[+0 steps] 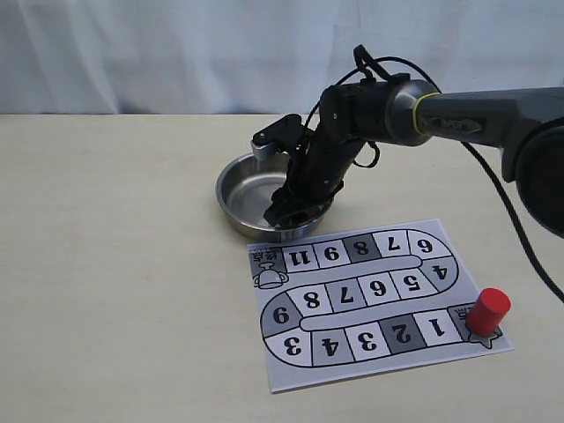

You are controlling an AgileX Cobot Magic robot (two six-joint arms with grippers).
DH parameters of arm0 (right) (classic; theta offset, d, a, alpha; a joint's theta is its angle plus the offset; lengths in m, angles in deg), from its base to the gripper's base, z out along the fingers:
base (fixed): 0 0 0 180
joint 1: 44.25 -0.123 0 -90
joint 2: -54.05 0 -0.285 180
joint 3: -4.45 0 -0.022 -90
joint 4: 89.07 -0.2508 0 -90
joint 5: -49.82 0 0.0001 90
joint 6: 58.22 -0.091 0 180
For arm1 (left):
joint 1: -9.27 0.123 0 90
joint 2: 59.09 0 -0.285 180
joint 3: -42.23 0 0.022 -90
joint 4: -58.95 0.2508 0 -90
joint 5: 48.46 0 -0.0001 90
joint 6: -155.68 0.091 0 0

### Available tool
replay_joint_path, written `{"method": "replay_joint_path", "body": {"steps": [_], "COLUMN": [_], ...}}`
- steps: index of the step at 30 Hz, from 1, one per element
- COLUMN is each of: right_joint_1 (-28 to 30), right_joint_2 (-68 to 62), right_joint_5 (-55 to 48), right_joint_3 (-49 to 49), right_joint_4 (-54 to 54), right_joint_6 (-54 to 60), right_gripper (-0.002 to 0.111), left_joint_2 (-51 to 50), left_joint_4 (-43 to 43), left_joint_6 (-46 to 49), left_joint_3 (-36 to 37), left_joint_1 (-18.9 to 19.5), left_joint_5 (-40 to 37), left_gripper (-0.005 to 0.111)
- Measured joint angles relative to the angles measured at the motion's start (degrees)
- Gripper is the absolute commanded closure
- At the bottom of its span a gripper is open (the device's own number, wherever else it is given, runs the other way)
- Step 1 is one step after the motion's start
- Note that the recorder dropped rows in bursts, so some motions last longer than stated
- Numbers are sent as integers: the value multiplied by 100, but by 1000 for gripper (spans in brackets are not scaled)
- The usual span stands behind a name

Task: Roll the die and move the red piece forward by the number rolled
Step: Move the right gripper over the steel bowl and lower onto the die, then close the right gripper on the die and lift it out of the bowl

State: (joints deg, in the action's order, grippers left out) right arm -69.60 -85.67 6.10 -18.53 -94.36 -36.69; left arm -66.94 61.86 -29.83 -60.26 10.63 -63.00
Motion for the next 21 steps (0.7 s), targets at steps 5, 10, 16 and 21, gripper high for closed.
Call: {"method": "replay_joint_path", "body": {"steps": [5,10,16,21], "right_joint_1": [-11,-11,-11,-11], "right_joint_2": [-24,-24,-24,-24], "right_joint_5": [24,24,12,132], "right_joint_3": [0,0,0,0], "right_joint_4": [0,83,107,107], "right_joint_6": [-213,-270,-270,-270], "right_gripper": [49,51,94,104], "left_joint_2": [0,0,0,0], "left_joint_4": [0,0,0,0], "left_joint_6": [0,0,0,0], "left_joint_3": [0,0,0,0], "left_joint_1": [0,0,0,0], "left_joint_5": [0,0,0,0], "left_gripper": [107,107,107,107]}}
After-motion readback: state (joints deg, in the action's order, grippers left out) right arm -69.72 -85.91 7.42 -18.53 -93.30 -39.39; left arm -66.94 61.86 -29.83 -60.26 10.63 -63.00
